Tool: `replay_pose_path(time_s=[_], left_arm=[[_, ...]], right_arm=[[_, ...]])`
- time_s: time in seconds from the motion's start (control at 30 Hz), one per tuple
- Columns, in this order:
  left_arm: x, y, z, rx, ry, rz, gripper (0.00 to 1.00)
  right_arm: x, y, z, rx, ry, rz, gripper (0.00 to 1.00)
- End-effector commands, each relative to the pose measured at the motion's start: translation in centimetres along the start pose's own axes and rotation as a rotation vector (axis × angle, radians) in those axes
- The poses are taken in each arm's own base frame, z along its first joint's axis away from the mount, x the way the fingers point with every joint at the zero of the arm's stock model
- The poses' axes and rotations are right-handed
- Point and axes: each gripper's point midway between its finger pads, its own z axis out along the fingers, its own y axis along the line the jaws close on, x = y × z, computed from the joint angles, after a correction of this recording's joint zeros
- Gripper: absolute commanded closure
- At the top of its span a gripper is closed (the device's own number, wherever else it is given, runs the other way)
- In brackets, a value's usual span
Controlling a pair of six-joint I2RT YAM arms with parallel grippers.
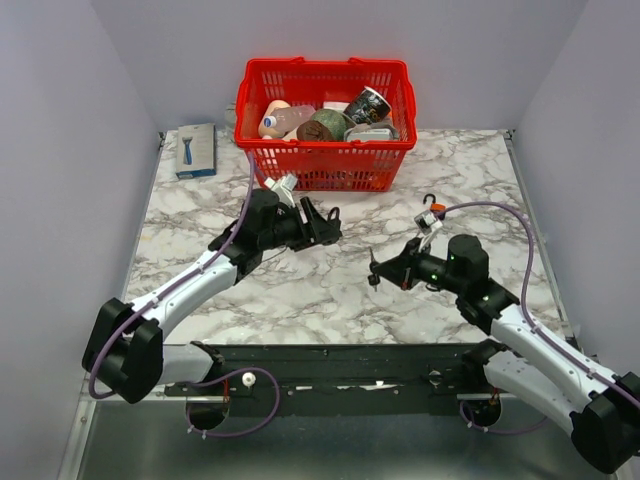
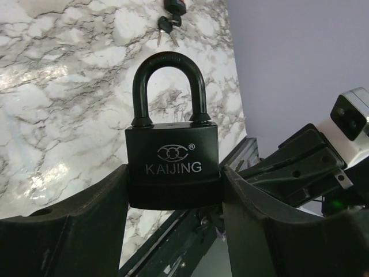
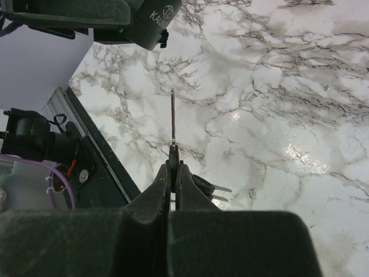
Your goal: Unlock with the key
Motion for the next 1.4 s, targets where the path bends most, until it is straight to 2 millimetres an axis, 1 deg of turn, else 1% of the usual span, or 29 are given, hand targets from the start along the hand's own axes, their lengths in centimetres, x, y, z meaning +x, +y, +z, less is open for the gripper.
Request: replay_pose_path(time_s=[0.0,0.03,0.07,0.1,0.13,0.17,0.2,0.27,0.33,0.37,0.4,0.47,0.57,0.6,0.63,0.77,0.87,1.03,1.2,1.37], left_arm=[[-3.6,-1.5,-1.8,-0.086,-0.111,0.092,0.99],[-3.7,0.1,-2.1,-0.176,-0.115,0.083,0.99],[-4.0,0.6,-2.3,-0.211,-0.124,0.107,1.00],[-4.8,0.4,-2.4,-0.228,-0.142,0.125,1.00],[-4.9,0.9,-2.6,-0.263,-0.145,0.133,1.00],[-5.6,1.2,-2.8,-0.292,-0.177,0.147,1.00],[-6.3,1.3,-3.1,-0.306,-0.197,0.183,1.00],[-7.2,1.8,-3.4,-0.342,-0.247,0.199,1.00],[-7.2,2.8,-3.4,-0.374,-0.262,0.199,1.00],[-7.1,3.0,-3.2,-0.370,-0.265,0.197,1.00],[-6.4,4.1,-3.0,-0.377,-0.254,0.192,1.00],[-6.0,4.5,-2.7,-0.378,-0.243,0.187,1.00],[-5.7,4.8,-2.4,-0.398,-0.221,0.199,1.00],[-5.6,4.9,-2.3,-0.396,-0.217,0.197,1.00],[-5.6,4.9,-2.3,-0.395,-0.218,0.196,1.00],[-5.5,5.0,-2.4,-0.401,-0.219,0.192,1.00],[-5.1,5.0,-2.2,-0.397,-0.212,0.197,1.00],[-4.9,5.0,-2.1,-0.401,-0.204,0.203,1.00],[-4.9,5.0,-2.2,-0.403,-0.209,0.210,1.00],[-4.6,5.0,-2.0,-0.400,-0.199,0.210,1.00]], right_arm=[[-1.5,2.6,0.7,-0.081,-0.018,0.003,0.99],[-1.6,2.8,1.0,-0.084,-0.018,0.009,0.99],[-1.3,2.8,1.5,-0.082,-0.001,0.021,0.99],[-1.1,3.4,1.9,-0.095,0.012,0.032,0.99],[-1.1,3.5,2.2,-0.089,0.016,0.044,0.99],[-1.2,3.8,2.9,-0.091,0.031,0.059,0.99],[-1.1,4.6,3.2,-0.105,0.045,0.082,0.99],[-1.4,5.3,4.0,-0.110,0.046,0.112,0.99],[-1.6,6.1,5.0,-0.126,0.054,0.149,0.99],[-1.5,6.2,5.4,-0.122,0.062,0.156,0.99],[-1.1,6.0,6.3,-0.107,0.093,0.169,0.99],[-0.6,5.8,7.1,-0.091,0.130,0.180,0.99],[0.0,6.0,8.5,-0.092,0.173,0.200,0.99],[-0.1,6.2,8.8,-0.097,0.176,0.212,0.99],[0.0,6.1,9.3,-0.089,0.183,0.223,0.99],[0.0,5.7,10.4,-0.062,0.189,0.262,0.99],[0.2,5.8,11.1,-0.069,0.206,0.276,0.99],[0.5,6.6,11.8,-0.088,0.223,0.277,0.99],[0.7,6.5,12.5,-0.080,0.233,0.283,0.99],[0.4,6.0,13.1,-0.056,0.226,0.282,0.99]])
